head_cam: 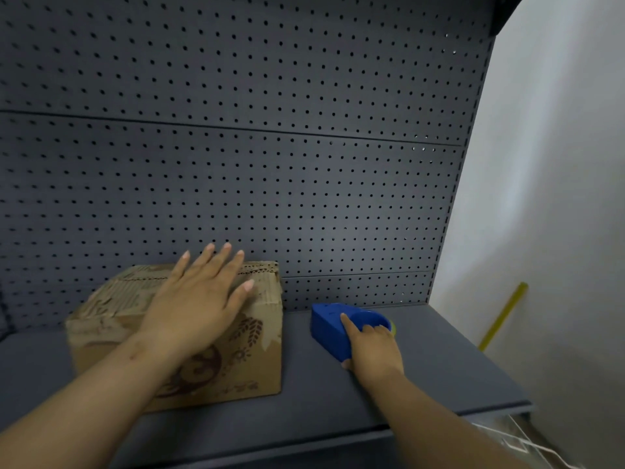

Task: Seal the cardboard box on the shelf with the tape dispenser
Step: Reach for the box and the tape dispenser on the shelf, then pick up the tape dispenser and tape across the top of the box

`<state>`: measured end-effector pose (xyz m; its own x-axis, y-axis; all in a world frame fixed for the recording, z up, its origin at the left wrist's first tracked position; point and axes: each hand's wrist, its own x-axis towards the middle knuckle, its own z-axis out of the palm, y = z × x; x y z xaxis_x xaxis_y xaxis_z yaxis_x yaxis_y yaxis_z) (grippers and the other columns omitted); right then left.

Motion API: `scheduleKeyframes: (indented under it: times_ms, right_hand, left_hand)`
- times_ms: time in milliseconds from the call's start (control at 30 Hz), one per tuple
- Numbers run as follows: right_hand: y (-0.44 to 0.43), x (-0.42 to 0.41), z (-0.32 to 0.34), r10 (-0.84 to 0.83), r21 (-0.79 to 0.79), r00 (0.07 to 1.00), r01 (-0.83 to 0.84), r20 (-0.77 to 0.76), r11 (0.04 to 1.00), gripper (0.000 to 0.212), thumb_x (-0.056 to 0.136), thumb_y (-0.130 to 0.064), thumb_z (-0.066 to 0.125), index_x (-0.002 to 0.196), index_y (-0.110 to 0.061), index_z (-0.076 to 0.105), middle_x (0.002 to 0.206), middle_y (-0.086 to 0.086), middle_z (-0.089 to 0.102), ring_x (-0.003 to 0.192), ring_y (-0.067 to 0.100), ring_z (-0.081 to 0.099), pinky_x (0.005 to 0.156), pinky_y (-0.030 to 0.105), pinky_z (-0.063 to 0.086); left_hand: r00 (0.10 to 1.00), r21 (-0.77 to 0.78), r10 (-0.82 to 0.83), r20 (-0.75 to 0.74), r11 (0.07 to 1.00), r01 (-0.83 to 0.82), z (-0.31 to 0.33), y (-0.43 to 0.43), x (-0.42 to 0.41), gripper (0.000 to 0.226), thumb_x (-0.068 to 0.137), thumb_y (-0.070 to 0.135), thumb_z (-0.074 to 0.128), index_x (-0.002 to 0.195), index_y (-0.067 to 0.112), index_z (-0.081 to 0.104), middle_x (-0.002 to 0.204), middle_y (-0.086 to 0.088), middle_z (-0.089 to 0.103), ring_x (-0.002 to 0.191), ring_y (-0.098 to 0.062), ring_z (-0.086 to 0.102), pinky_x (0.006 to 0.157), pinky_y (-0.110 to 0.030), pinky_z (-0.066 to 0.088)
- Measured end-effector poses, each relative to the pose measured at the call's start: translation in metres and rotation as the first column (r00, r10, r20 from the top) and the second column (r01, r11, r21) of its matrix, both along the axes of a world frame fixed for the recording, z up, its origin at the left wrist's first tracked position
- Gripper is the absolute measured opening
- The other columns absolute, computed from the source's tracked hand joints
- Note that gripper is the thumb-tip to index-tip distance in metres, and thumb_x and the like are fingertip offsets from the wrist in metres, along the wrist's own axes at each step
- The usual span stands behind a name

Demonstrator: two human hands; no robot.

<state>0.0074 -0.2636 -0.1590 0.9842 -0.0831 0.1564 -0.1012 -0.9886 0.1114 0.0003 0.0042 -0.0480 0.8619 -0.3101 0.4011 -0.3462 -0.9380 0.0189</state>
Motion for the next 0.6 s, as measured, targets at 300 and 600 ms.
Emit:
scheduleKeyframes:
  times_ms: [300,600]
  right_hand:
    - [-0.019,-0.018,0.068,0.17,0.342,0.96,-0.241,0.225,0.908,0.086,0.073,-0.037,0.075,0.145,-0.025,0.028,0.132,0.005,0.055,0.12,0.021,0.048,0.103,0.028,0.028]
    - [0.044,-0.086,0.228,0.482,0.498,0.779,-0.626,0.4,0.599,0.082,0.066,-0.021,0.083,0.127,-0.055,0.04,0.115,-0.035,0.046,0.099,-0.003,0.054,0.082,0.018,0.048]
  left_hand:
    - [0.995,-0.223,0.022,-0.093,0.974,-0.042,0.015,0.015,-0.014,0.06,0.094,0.051,0.018,0.148,0.026,0.017,0.159,0.004,0.013,0.146,-0.011,0.007,0.119,-0.033,-0.003]
    - [0.94,-0.956,-0.334,-0.065,0.29,0.036,0.089,0.026,-0.035,0.072,0.081,0.065,0.041,0.143,0.03,0.03,0.153,0.006,0.032,0.138,-0.013,0.033,0.112,-0.037,0.025]
